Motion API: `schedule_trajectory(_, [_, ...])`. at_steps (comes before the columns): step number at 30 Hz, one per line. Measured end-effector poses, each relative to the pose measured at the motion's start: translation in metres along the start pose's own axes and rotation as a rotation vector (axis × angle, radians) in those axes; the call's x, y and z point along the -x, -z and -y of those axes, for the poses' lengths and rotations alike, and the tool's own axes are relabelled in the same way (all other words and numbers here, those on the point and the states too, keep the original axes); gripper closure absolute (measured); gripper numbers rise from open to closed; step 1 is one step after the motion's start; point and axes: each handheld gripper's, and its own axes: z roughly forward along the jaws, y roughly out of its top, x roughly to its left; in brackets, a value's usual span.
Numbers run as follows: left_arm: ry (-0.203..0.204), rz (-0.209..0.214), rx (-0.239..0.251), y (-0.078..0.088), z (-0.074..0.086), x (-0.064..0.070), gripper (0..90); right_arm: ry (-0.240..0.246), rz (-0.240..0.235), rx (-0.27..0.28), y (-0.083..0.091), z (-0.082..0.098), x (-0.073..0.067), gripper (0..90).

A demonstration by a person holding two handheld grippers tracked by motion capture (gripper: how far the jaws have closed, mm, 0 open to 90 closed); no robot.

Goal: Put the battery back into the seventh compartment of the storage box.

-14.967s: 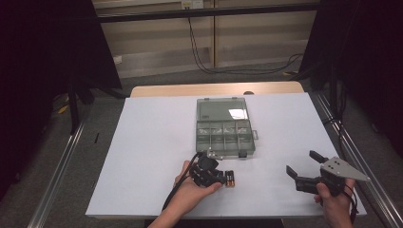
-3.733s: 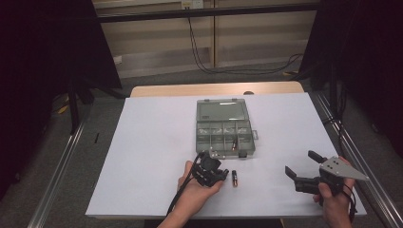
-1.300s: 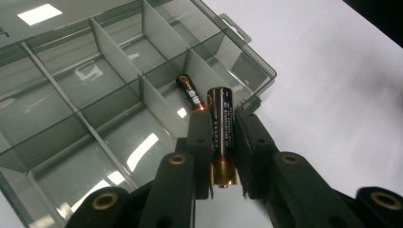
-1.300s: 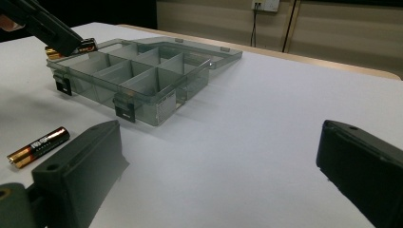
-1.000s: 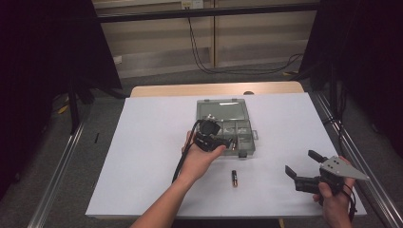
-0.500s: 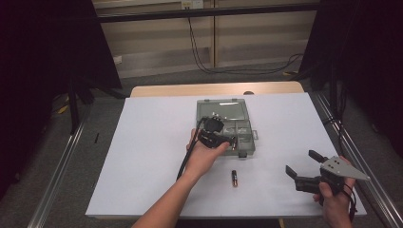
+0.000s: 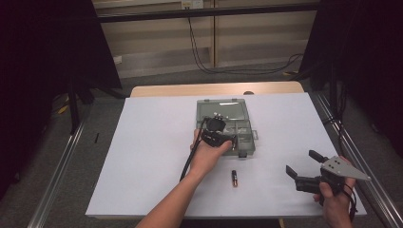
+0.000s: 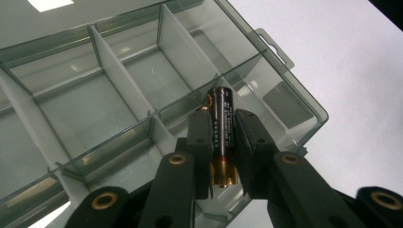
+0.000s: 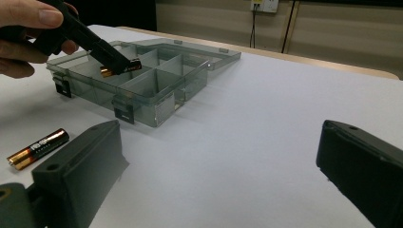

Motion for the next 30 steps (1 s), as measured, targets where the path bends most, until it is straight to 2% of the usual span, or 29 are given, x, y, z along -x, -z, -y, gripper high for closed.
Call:
schedule_trajectory(2, [-0.001, 0.010, 0.011, 0.000, 0.001, 0.001, 75.3, -0.001, 0.000, 0.000, 0.000, 0.000, 0.000, 1.0])
schedule_trajectory(8, [-0.038, 0.049, 0.025, 0.006, 0.004, 0.004, 55.0, -0.001, 0.000, -0.003, -0.001, 0.000, 0.000, 1.0])
schedule_trajectory(16, [-0.055, 0.098, 0.040, 0.017, 0.010, 0.007, 26.1, -0.004, -0.001, -0.006, -0.001, 0.000, -0.001, 1.0])
schedule_trajectory(21, [-0.087, 0.132, 0.013, 0.023, 0.014, 0.013, 4.7, -0.008, -0.003, -0.008, -0.001, 0.000, -0.001, 1.0])
schedule_trajectory(23, [-0.101, 0.153, 0.011, 0.025, 0.016, 0.017, 2.2, -0.007, -0.003, -0.008, -0.001, 0.000, -0.001, 1.0])
schedule_trajectory(30, [-0.137, 0.153, -0.004, 0.034, 0.023, 0.025, 0.0, 0.002, -0.004, -0.008, -0.001, 0.000, -0.001, 1.0])
